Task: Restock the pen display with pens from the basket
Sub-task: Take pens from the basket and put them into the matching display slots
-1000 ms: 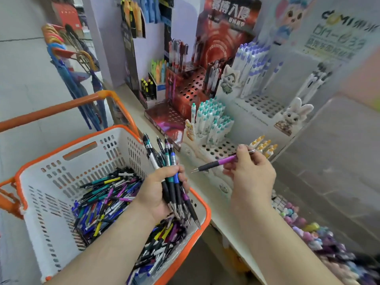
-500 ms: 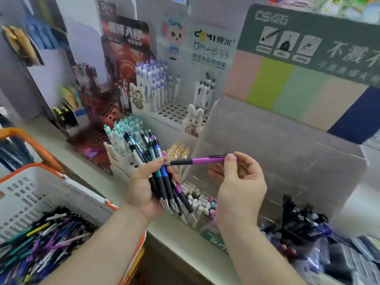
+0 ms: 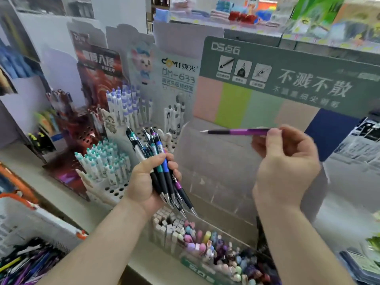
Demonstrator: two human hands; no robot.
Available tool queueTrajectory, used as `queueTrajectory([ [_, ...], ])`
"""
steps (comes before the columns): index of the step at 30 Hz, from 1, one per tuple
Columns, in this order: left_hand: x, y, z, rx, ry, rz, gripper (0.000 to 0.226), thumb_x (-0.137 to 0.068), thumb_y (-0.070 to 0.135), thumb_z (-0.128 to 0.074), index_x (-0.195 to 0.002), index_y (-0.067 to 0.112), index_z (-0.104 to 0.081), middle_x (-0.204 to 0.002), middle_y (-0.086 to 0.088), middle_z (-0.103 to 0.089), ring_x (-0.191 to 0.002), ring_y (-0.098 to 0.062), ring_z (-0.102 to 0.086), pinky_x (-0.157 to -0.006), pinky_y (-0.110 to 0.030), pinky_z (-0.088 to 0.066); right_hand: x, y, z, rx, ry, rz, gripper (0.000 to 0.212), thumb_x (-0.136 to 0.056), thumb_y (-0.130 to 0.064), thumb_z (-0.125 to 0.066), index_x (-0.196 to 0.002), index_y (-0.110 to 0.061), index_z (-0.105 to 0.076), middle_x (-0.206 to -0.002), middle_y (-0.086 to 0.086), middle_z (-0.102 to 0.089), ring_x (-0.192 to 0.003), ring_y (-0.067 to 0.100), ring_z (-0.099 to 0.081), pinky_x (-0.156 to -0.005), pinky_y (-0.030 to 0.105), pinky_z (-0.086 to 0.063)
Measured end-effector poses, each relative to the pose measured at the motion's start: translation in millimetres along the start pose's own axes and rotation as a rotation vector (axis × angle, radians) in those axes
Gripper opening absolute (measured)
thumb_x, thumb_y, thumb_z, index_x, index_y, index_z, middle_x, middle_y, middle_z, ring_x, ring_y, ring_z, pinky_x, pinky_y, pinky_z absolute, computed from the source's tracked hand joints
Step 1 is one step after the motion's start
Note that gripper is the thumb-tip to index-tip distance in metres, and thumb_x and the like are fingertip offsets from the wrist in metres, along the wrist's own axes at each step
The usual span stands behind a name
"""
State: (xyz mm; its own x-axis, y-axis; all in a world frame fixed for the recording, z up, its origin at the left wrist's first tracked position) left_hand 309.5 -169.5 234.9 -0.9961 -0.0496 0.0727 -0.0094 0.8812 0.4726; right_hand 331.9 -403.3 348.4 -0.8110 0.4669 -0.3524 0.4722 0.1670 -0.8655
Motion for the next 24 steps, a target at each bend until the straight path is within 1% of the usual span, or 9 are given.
queueTrajectory([
  [3,-6,12,2,-0.011,0.033,-0.021,0.006,-0.075,0.015,-0.062,-0.078,0.009,-0.061,-0.072,0.001,-0.056,-0.055,-0.011,-0.056,-0.053,-0.023,-0.052,-22,-16,-26,0.162,-0.041,0.234,0.015,-0.092,-0.012,-0.067,-0.091,-0.026,-0.061,-0.083,0.001,-0.067,-0.077,0.025,-0.071,-0.072,0.039,-0.061],
  [5,-8,15,3,-0.021,0.037,-0.012,0.015,-0.079,0.014,-0.054,-0.071,0.01,-0.066,-0.07,0.001,-0.056,-0.054,-0.01,-0.055,-0.053,-0.023,-0.052,-27,-6,-47,0.261,-0.067,0.295,0.01,-0.091,-0.017,-0.067,-0.092,-0.025,-0.062,-0.083,-0.002,-0.067,-0.078,0.019,-0.07,-0.076,0.041,-0.059],
  [8,-6,18,3,-0.068,0.028,0.002,0.023,-0.078,0.012,-0.056,-0.06,0.012,-0.071,-0.067,0.0,-0.055,-0.053,-0.01,-0.054,-0.053,-0.023,-0.052,-31,18,-79,0.419,-0.15,0.3,0.007,-0.09,-0.015,-0.068,-0.097,-0.013,-0.067,-0.078,-0.018,-0.061,-0.069,-0.006,-0.06,-0.077,0.025,-0.054],
  [10,-6,19,6,-0.081,0.022,0.021,0.017,-0.076,0.009,-0.061,-0.062,0.012,-0.07,-0.066,-0.001,-0.055,-0.053,-0.011,-0.054,-0.054,-0.023,-0.053,-30,34,-97,0.517,-0.209,0.284,0.007,-0.09,-0.014,-0.068,-0.097,-0.012,-0.068,-0.074,-0.019,-0.059,-0.066,-0.001,-0.058,-0.077,0.024,-0.05],
  [13,-4,20,12,-0.073,0.018,0.059,0.006,-0.072,0.014,-0.061,-0.072,0.008,-0.064,-0.065,-0.002,-0.054,-0.054,-0.011,-0.053,-0.055,-0.023,-0.054,-24,50,-112,0.615,-0.249,0.271,0.008,-0.089,-0.016,-0.068,-0.096,-0.012,-0.069,-0.076,-0.011,-0.062,-0.075,0.016,-0.063,-0.079,0.032,-0.05],
  [16,0,25,16,-0.125,0.024,0.037,0.018,-0.075,0.009,-0.064,-0.059,0.014,-0.072,-0.065,-0.001,-0.057,-0.055,-0.01,-0.054,-0.056,-0.022,-0.053,-18,62,-120,0.721,-0.339,0.241,0.009,-0.089,-0.017,-0.067,-0.096,-0.018,-0.071,-0.081,-0.008,-0.067,-0.084,0.021,-0.066,-0.082,0.034,-0.051],
  [18,3,29,17,-0.149,0.022,0.024,0.022,-0.075,0.009,-0.064,-0.057,0.016,-0.073,-0.066,-0.001,-0.058,-0.055,-0.01,-0.055,-0.056,-0.022,-0.053,-18,66,-124,0.778,-0.407,0.2,0.012,-0.088,-0.013,-0.065,-0.092,-0.024,-0.07,-0.079,-0.01,-0.066,-0.082,0.018,-0.063,-0.081,0.028,-0.05],
  [20,3,30,21,-0.147,0.019,0.021,0.019,-0.073,0.012,-0.063,-0.058,0.017,-0.073,-0.066,0.0,-0.059,-0.056,-0.011,-0.056,-0.058,-0.023,-0.053,-22,67,-126,0.78,-0.437,0.14,0.018,-0.086,-0.009,-0.063,-0.086,-0.027,-0.067,-0.073,-0.016,-0.062,-0.075,0.011,-0.06,-0.071,0.016,-0.045],
  [24,2,29,24,-0.149,0.026,0.034,0.016,-0.071,0.015,-0.062,-0.059,0.015,-0.073,-0.067,-0.001,-0.058,-0.057,-0.011,-0.056,-0.059,-0.023,-0.053,-25,66,-136,0.76,-0.472,0.105,0.016,-0.082,-0.008,-0.064,-0.083,-0.022,-0.071,-0.069,-0.017,-0.061,-0.064,-0.003,-0.056,-0.058,0.003,-0.038],
])
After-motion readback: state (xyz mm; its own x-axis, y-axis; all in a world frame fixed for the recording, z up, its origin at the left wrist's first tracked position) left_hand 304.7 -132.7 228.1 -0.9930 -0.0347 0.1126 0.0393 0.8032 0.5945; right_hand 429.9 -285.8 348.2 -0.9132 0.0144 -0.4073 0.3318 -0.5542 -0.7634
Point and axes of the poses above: each hand's wrist, its own x-axis away from the middle knuckle, its own z-axis out of the back of the hand, y = z × x, the point moved 10 cm from there along -x, towards the middle knuckle
